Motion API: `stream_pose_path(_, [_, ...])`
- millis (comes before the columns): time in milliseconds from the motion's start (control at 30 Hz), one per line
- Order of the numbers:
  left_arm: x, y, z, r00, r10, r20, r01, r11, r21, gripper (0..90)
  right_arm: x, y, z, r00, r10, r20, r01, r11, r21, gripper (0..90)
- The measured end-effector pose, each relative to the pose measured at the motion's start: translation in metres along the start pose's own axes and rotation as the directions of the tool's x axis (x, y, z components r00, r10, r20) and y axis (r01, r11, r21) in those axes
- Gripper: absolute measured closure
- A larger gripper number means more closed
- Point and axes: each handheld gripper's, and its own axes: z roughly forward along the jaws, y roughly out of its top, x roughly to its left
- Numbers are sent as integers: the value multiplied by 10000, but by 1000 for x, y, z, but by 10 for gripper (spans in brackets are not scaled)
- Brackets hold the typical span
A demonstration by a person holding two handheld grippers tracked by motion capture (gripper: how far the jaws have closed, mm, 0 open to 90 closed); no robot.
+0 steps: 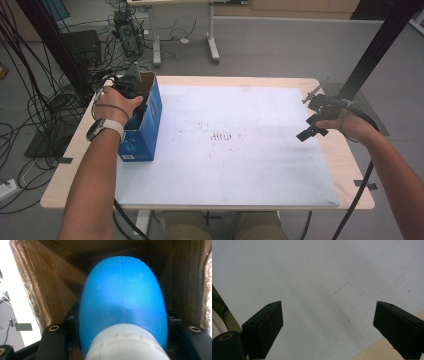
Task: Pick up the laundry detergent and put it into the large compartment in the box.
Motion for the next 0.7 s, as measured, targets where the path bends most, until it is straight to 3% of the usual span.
stream_pose_path(700, [0, -1, 0, 10000, -48, -6, 48, 10000, -53, 375, 0, -2, -2, 10000, 13, 16, -13, 10000, -10, 91])
